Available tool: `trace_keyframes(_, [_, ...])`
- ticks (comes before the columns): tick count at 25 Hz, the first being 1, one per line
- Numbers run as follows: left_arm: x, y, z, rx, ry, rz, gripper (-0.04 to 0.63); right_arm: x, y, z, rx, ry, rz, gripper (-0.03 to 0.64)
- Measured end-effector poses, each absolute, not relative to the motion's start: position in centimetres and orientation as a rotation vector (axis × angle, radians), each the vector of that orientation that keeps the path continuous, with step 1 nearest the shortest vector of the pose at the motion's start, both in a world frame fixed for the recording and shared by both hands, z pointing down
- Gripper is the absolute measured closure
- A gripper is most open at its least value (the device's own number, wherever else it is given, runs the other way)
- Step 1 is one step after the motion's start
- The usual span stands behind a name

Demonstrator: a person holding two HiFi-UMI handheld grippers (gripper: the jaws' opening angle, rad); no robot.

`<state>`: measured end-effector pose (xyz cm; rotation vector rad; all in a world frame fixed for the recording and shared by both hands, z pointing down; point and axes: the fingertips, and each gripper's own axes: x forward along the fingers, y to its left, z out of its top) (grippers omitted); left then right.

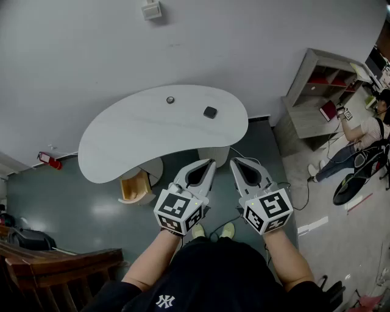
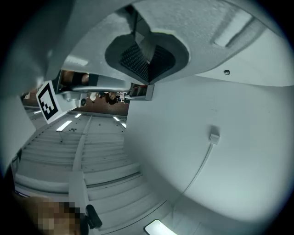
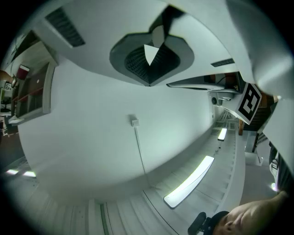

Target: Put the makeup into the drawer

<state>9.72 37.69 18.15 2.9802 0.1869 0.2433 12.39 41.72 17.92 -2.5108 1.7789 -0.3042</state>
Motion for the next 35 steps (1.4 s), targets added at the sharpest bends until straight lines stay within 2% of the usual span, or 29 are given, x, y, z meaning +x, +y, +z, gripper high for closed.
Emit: trace_keyframes(35, [11.3,39.9,19.6,2.983,0.007,0.297,0.586,15.3,45.9,19.1,-2.34,1.825,-0.35,0.603])
